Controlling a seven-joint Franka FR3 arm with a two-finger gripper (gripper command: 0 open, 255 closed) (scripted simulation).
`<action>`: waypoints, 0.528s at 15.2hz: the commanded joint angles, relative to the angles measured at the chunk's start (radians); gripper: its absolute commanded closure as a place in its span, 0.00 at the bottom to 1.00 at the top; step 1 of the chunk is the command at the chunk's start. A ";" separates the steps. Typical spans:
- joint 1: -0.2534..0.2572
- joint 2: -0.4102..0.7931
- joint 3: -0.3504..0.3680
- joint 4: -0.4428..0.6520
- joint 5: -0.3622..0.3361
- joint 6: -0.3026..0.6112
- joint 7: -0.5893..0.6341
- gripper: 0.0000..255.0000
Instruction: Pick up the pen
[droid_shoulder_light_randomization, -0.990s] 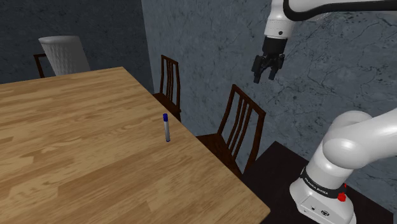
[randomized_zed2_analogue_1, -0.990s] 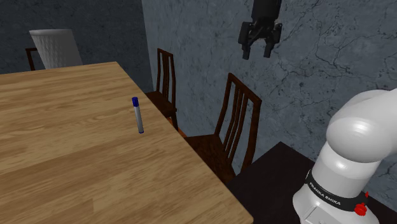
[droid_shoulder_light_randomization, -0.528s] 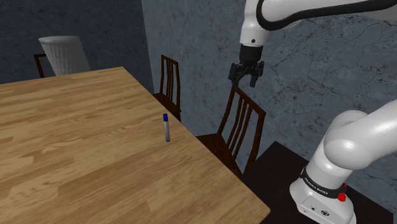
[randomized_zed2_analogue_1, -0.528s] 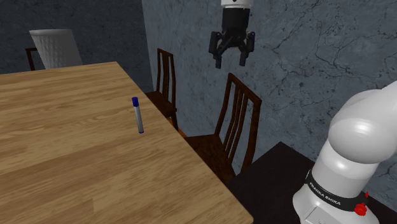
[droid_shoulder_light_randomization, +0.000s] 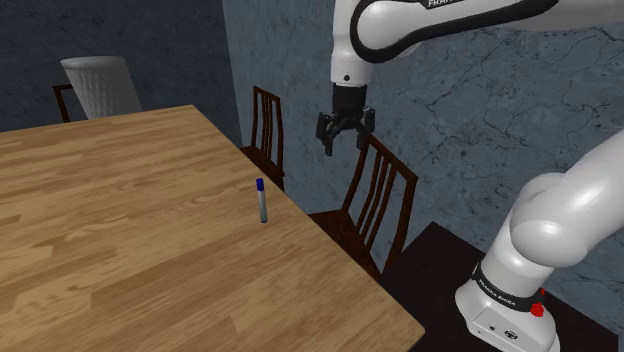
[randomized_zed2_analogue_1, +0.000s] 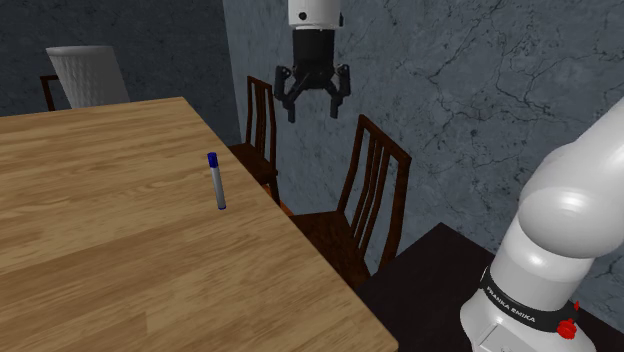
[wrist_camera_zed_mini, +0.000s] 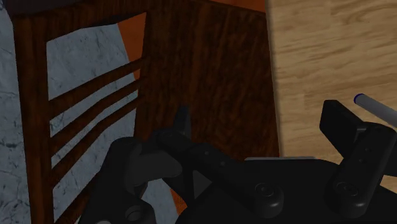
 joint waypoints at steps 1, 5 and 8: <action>0.005 0.067 0.029 0.043 0.001 0.017 0.050 0.00; 0.018 0.213 0.085 0.154 -0.014 0.041 0.154 0.00; 0.032 0.330 0.120 0.251 -0.039 0.049 0.233 0.00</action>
